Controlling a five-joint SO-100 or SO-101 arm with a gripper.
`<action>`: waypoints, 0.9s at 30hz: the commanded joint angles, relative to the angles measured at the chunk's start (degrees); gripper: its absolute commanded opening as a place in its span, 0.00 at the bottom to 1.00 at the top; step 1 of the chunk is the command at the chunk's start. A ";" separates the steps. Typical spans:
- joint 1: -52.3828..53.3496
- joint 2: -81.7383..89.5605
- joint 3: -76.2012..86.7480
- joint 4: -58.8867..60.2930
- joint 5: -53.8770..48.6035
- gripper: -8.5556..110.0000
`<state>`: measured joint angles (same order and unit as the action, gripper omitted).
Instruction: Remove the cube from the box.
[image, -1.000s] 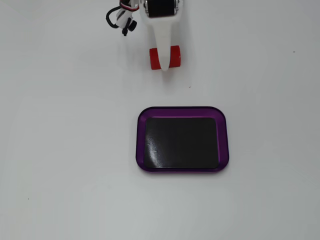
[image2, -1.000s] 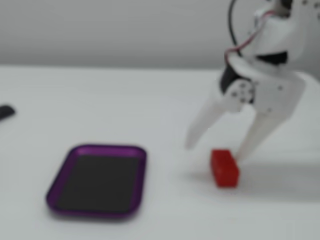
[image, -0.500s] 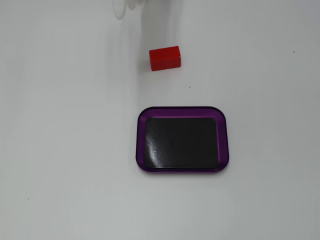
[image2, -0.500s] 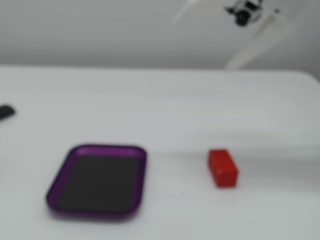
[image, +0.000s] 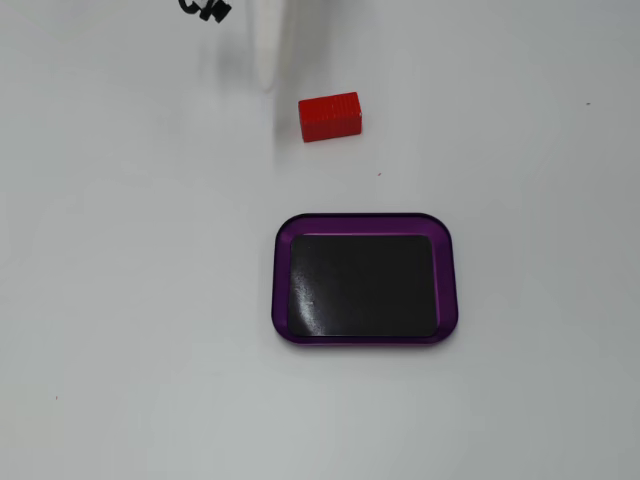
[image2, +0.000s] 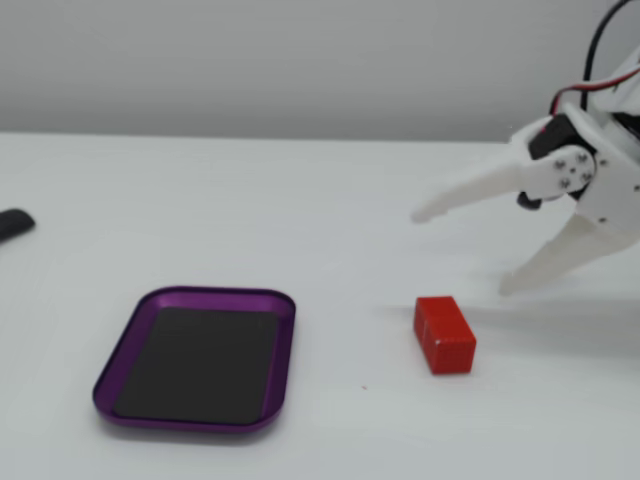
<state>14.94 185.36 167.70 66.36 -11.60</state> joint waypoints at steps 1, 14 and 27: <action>0.35 6.86 2.20 1.41 0.18 0.30; 0.18 12.66 8.17 2.55 -0.44 0.08; 1.05 12.66 8.17 3.60 8.17 0.07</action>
<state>15.64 191.69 175.43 69.87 -5.36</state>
